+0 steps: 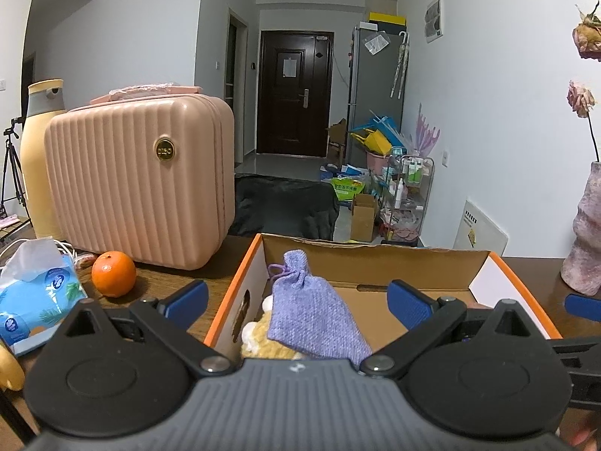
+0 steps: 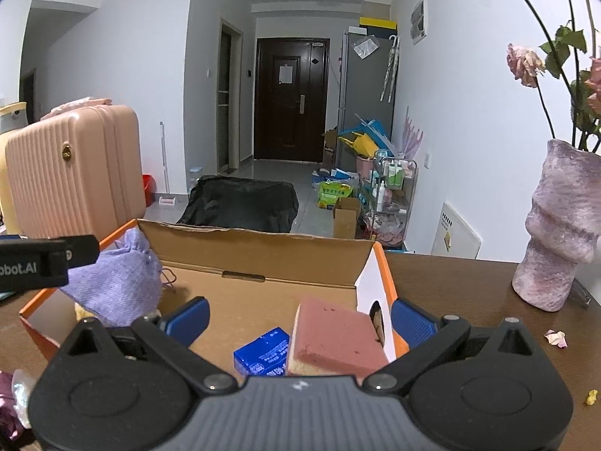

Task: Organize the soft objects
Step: 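Lower the sponge into the box and open the right tool while the left releases the pouch inside, then lift both open tools out of the box and move back toward the table items, then grasp the light-blue plush with the right tool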

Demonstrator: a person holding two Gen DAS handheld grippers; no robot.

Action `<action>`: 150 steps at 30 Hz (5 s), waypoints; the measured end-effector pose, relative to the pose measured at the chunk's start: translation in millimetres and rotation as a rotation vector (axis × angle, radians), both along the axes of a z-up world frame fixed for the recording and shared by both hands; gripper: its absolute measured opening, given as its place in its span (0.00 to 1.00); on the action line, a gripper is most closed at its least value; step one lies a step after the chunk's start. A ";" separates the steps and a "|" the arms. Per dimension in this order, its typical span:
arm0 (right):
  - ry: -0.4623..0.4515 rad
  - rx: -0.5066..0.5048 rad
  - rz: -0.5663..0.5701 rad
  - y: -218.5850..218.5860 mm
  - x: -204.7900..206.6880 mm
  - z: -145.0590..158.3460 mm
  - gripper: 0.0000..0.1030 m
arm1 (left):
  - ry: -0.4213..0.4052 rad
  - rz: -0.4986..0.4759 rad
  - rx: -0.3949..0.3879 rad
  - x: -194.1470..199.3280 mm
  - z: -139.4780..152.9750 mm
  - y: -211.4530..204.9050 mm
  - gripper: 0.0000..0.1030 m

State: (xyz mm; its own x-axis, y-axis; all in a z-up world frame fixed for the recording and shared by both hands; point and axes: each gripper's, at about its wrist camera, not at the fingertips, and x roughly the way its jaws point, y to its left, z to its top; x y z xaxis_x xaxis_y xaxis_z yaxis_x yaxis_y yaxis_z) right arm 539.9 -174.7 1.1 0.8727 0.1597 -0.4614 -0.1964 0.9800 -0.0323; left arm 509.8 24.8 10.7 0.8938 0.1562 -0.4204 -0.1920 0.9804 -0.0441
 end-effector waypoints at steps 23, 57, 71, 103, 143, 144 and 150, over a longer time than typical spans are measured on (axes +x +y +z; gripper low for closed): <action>-0.028 0.043 -0.025 -25.4 -65.2 6.3 1.00 | -0.003 0.018 0.010 -59.1 -2.8 1.9 1.00; -0.077 0.064 -0.008 -29.8 -182.3 -0.2 1.00 | -0.049 -0.054 0.035 -172.3 -5.5 -6.4 1.00; -0.067 0.074 -0.003 -33.2 -222.8 -17.0 1.00 | -0.043 -0.103 0.028 -215.9 -16.2 -5.5 1.00; 0.108 0.020 0.031 -23.0 -211.2 -63.0 1.00 | 0.022 -0.147 -0.016 -238.1 -34.1 7.2 1.00; 0.159 0.138 0.076 -40.7 -180.9 -67.9 0.18 | 0.085 -0.090 0.029 -219.8 -52.3 0.3 1.00; 0.159 0.135 0.070 -41.0 -181.4 -67.8 0.23 | 0.085 -0.089 0.029 -219.8 -52.3 0.3 1.00; 0.126 0.136 0.075 -42.9 -188.6 -62.5 0.89 | 0.084 -0.092 0.021 -220.1 -52.0 1.2 1.00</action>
